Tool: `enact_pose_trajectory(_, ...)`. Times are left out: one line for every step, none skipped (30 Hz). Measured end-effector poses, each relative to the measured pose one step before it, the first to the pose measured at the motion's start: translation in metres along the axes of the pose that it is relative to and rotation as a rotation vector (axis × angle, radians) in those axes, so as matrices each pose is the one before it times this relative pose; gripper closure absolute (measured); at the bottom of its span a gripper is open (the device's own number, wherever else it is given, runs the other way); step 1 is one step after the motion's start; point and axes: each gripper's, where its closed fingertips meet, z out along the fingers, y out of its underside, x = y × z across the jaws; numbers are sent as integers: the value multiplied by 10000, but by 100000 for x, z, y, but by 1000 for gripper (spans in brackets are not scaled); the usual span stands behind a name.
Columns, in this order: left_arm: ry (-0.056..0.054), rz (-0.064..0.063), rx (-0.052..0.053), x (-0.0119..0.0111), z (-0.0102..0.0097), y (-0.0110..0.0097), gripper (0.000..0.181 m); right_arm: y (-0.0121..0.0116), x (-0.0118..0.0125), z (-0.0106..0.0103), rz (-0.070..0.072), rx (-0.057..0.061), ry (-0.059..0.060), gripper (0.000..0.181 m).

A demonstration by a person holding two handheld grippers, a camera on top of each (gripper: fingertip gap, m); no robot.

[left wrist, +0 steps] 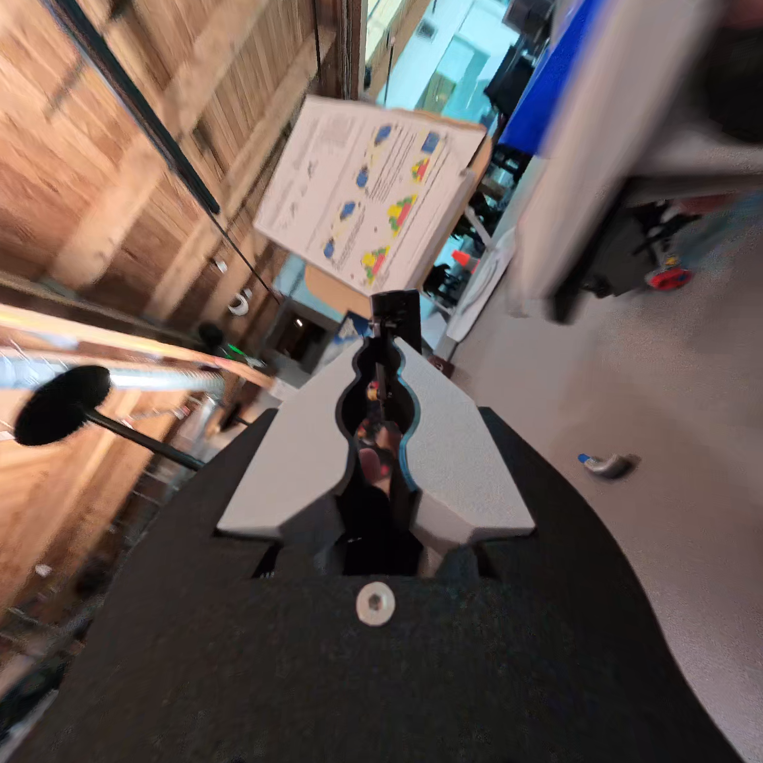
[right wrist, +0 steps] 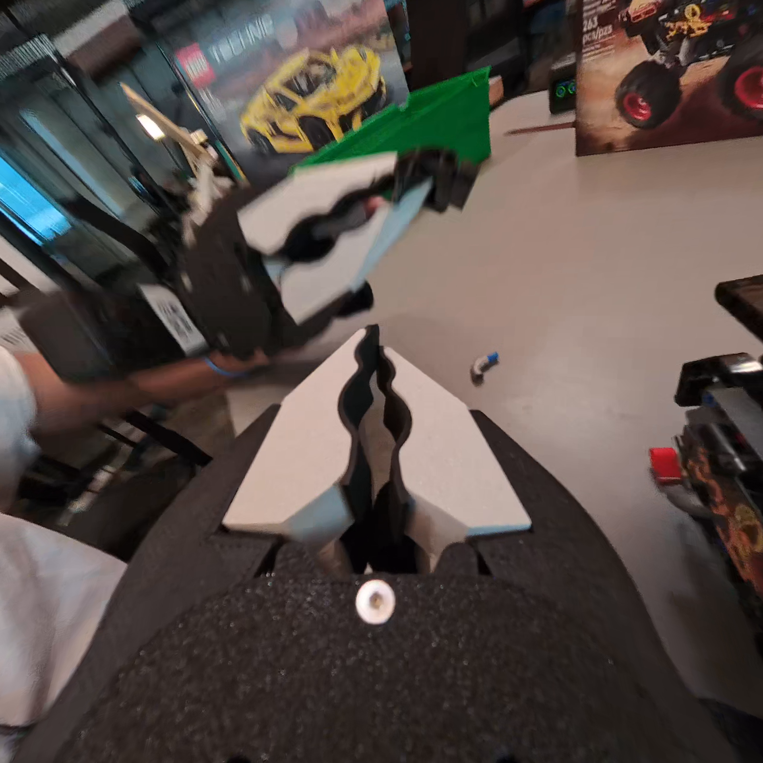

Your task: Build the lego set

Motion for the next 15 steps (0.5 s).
enact_pose_trajectory(256, -602, -91, -274, 77, 514, 178, 776, 156, 175, -563, -307, 284, 181)
enact_pose_trajectory(363, -447, 36, 368, -41, 34, 178, 478, 91, 180, -426, -252, 237, 181)
enact_pose_trajectory(631, -494, 142, 974, 35, -313, 177, -247, 487, 17, -455, 110, 522, 178)
enact_pose_trajectory(629, -530, 241, 914, 83, -501, 177, -388, 710, -101, -749, 161, 693, 175)
enact_pose_trajectory(297, -575, 70, 288, 163, -183, 177, -544, 629, -131, -1049, 256, 650, 173)
enact_pose_trajectory(263, -735, -118, 42, 249, 229, 177, -648, 723, -246, -1179, 369, 729, 170)
enact_pose_trajectory(528, -841, -264, 317, 329, 610, 177, -708, 867, -288, -1135, 455, 899, 167)
enact_pose_trajectory(677, -821, -299, 511, 331, 759, 176, -609, 884, -354, -953, 308, 972, 165)
enact_pose_trajectory(693, -741, -118, 534, 213, 487, 176, 60, 436, -352, -984, -246, 669, 161)
enact_pose_trajectory(809, -648, -64, 757, 145, 343, 177, 436, -64, -208, -1179, -631, 283, 162)
enact_pose_trajectory(844, -568, -207, 907, 188, 478, 177, 297, -471, 152, -1137, -439, 8, 154)
enact_pose_trajectory(534, -434, -283, 554, 223, 549, 177, 141, -289, 291, -1163, -215, 144, 150)
enact_pose_trajectory(248, -219, -182, 233, 159, 338, 176, 146, 110, 343, -1030, -160, 376, 150)
enact_pose_trajectory(308, -27, -69, 427, 90, 126, 177, 270, -37, 423, -669, -183, 183, 152)
enact_pose_trajectory(258, 44, -66, 417, 44, 123, 177, 255, -274, 431, -99, -135, -89, 152)
